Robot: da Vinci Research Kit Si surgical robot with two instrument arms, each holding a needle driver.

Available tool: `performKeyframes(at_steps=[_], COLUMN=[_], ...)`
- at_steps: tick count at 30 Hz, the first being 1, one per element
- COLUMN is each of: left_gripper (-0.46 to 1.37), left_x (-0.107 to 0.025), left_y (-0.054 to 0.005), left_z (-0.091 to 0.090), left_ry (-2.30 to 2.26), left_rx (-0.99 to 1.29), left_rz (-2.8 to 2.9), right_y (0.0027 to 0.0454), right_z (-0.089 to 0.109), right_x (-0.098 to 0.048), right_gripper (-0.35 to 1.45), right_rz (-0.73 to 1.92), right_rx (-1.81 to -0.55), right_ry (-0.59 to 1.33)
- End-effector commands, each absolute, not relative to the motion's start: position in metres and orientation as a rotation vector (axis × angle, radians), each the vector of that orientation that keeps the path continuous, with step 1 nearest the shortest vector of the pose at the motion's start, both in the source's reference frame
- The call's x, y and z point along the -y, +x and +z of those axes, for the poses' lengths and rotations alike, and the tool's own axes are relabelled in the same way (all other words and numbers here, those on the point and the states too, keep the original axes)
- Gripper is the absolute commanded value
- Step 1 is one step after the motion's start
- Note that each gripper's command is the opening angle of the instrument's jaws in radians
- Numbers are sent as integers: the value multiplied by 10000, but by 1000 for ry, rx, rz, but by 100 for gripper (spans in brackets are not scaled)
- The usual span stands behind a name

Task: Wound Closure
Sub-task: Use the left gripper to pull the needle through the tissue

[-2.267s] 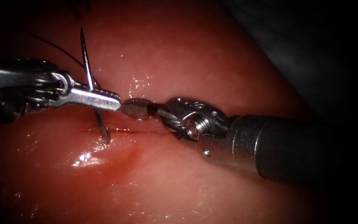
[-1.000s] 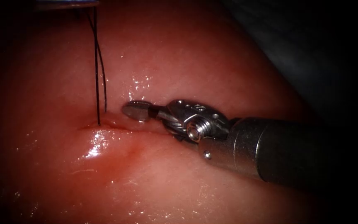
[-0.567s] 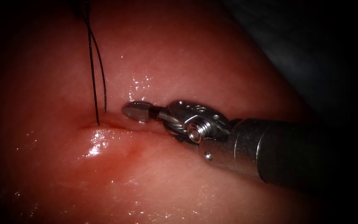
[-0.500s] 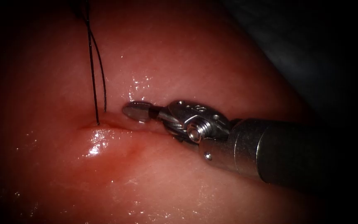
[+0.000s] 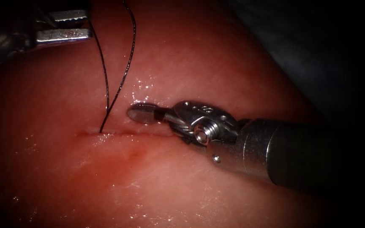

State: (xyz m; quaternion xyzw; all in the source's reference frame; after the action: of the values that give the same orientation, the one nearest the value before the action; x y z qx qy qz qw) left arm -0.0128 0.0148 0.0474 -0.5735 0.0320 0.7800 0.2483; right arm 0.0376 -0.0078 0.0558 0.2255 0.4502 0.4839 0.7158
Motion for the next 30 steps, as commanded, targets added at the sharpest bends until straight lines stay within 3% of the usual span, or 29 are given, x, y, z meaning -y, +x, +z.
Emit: performKeyframes(at_steps=[1,14,17,19,20,22,30], left_gripper=[-35,-35,-35,-35,-35,-35,-35], left_x=[-145,-111,-105,-100,-98,-92,-77], left_y=[-130,-145,-149,-152,-153,-156,-162], left_z=[476,504,513,520,523,530,548], left_ry=[-1558,-1524,-1492,-1468,-1462,-1443,-1405], left_rx=[-83,-116,-137,-162,-176,-209,-302], left_rz=[2135,2218,2271,2302,2317,2339,2409], right_y=[375,332,326,323,322,318,297], right_z=[557,531,518,510,506,493,442], right_x=[76,46,44,43,42,40,25], right_gripper=[0,-16,-3,14,35,59,76], right_rz=[1073,1123,1125,1123,1132,1152,1263], right_rx=[-997,-983,-986,-993,-992,-1004,-1098], right_ry=[492,439,451,452,467,504,614])
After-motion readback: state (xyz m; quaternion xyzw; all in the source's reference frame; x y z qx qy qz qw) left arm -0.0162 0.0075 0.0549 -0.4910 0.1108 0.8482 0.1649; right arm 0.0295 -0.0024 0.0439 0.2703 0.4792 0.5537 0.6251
